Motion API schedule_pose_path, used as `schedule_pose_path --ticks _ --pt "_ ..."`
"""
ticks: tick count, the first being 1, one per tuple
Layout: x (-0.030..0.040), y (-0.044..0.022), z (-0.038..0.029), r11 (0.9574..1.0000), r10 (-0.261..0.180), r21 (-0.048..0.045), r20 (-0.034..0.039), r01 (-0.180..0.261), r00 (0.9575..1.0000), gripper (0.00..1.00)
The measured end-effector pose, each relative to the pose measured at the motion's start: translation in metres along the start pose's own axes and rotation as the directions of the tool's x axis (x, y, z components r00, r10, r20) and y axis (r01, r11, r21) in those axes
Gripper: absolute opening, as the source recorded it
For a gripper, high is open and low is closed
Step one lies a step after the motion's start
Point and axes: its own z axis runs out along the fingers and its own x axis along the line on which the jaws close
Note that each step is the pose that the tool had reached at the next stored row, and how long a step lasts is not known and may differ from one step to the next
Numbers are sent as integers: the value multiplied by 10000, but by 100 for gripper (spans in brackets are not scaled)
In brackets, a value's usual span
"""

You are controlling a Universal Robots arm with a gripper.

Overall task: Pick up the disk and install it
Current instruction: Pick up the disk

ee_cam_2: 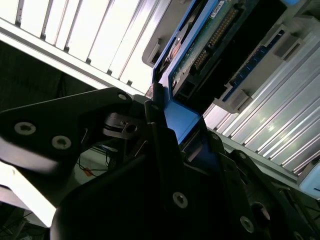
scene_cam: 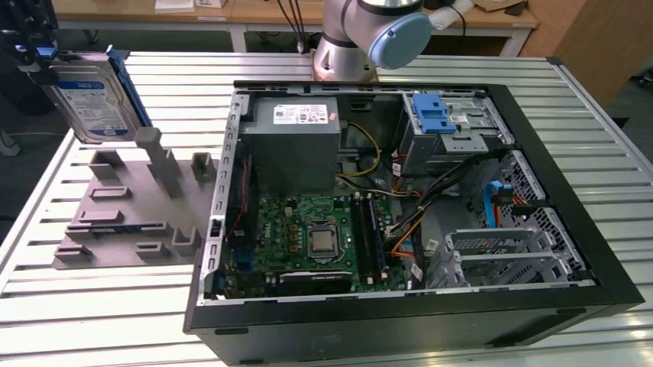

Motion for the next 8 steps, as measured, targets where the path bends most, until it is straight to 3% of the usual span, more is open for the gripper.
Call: schedule_pose_path --ticks 8 --pt "-3 3 -107 10000 1 -1 0 -1 10000 36"
